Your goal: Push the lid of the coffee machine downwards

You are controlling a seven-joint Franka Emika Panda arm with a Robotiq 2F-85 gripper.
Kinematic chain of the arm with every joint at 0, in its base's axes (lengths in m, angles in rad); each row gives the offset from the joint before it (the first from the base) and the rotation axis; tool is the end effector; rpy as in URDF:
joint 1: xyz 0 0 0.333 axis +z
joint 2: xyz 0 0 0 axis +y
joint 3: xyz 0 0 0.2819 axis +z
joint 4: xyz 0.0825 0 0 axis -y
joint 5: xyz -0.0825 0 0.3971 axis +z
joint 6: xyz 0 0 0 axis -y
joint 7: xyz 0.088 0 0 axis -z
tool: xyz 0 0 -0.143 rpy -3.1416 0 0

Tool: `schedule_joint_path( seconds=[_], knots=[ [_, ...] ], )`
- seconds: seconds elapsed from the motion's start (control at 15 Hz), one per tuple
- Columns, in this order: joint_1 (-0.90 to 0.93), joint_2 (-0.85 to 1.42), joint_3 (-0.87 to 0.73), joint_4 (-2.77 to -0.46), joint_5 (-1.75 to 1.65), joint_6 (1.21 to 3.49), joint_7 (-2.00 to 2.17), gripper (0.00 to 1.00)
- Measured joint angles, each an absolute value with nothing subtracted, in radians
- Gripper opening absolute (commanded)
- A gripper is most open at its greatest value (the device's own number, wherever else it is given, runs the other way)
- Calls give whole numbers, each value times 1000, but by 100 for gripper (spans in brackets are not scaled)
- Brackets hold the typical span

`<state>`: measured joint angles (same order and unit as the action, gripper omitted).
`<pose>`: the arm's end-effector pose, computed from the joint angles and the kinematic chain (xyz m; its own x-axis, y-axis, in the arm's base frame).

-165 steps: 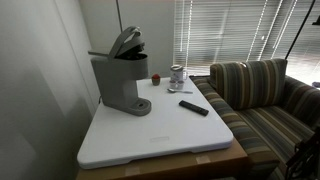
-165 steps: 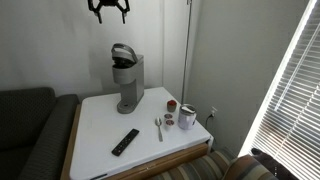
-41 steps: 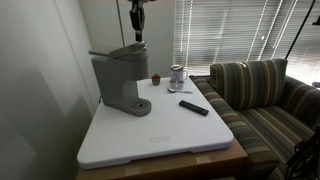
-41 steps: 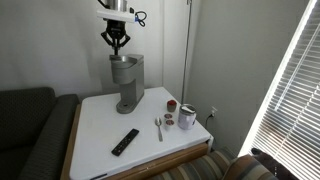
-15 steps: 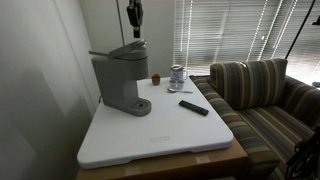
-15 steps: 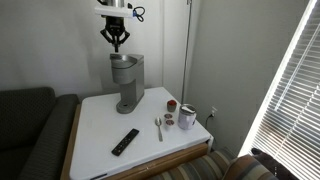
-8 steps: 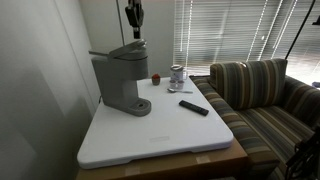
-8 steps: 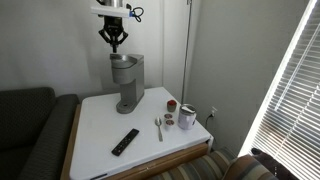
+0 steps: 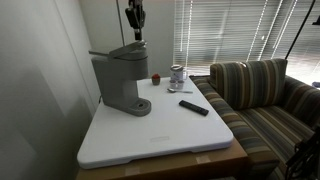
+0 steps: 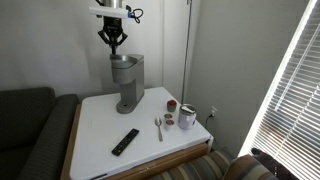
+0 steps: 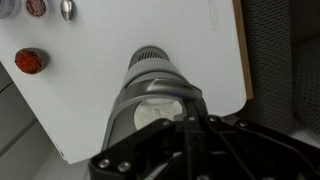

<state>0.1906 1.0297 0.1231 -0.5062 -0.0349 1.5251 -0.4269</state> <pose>0.7419 0.1843 0.3618 0.7778 0.6281 0.0223 0.6280 -0.7753 -0.0673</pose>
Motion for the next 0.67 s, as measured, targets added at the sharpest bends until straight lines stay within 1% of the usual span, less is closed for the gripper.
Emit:
schedule_joint_path(
  seconds=[0.67],
  knots=[
    [190, 1039, 124, -510, -30, 1528, -427, 0]
  ],
)
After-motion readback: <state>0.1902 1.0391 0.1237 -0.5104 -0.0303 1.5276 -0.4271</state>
